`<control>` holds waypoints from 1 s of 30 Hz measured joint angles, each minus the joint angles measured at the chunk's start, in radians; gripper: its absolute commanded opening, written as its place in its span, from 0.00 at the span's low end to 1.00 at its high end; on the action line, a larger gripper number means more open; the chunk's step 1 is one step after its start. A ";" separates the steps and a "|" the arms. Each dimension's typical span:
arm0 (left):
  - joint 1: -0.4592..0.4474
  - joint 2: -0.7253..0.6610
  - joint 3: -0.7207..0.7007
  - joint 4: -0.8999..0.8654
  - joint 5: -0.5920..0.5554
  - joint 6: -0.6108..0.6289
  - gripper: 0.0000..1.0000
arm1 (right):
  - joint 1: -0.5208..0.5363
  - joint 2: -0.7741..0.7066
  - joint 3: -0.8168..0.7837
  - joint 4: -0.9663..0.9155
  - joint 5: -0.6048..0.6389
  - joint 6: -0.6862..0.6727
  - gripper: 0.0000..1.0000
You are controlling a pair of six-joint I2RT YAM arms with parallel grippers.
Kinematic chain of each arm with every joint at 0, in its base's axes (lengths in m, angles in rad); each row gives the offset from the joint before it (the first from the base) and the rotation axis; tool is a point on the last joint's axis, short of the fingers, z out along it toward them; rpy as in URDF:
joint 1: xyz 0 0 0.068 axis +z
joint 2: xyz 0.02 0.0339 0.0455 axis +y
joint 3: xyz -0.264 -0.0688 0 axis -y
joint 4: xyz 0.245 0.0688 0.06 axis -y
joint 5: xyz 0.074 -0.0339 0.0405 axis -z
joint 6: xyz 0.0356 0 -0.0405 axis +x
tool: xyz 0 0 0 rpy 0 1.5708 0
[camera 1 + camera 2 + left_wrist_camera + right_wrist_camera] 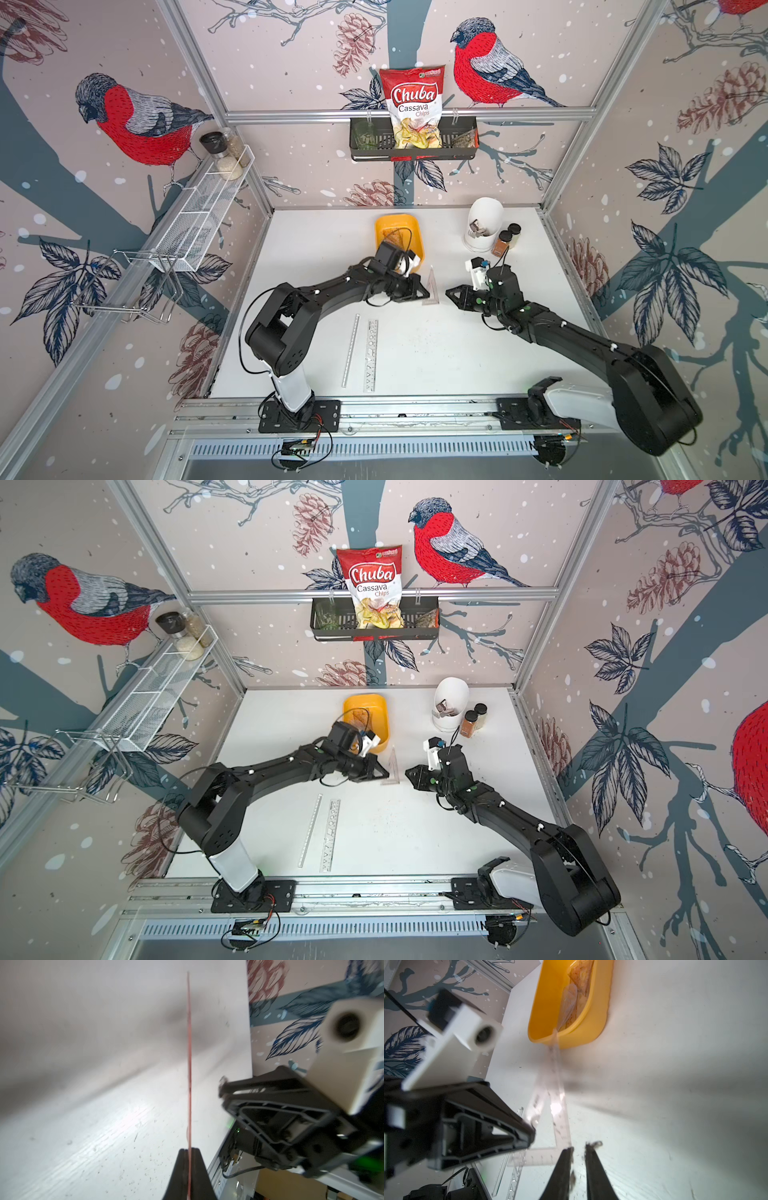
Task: Put the scattered rulers into the storage box
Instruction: Pick up the ruler from the center of the board, then place the ruler in the storage box.
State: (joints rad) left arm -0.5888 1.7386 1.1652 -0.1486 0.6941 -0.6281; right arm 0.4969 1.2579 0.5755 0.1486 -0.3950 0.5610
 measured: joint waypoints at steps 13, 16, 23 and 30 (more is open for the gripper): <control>0.180 0.296 0.453 -0.278 -0.083 0.112 0.00 | -0.075 0.181 0.150 -0.018 -0.098 -0.064 0.20; 0.195 0.372 0.525 -0.325 -0.099 0.113 0.00 | -0.092 0.216 0.160 -0.015 -0.122 -0.066 0.20; 0.196 0.547 0.735 -0.422 -0.121 0.138 0.00 | -0.127 0.280 0.171 0.012 -0.173 -0.068 0.20; 0.196 0.642 0.849 -0.494 -0.122 0.157 0.21 | -0.143 0.310 0.187 0.031 -0.205 -0.068 0.19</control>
State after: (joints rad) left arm -0.3927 2.3810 2.0144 -0.6430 0.5724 -0.4713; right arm 0.3538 1.5681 0.7620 0.1795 -0.5999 0.4931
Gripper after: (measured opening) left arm 0.165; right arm 0.193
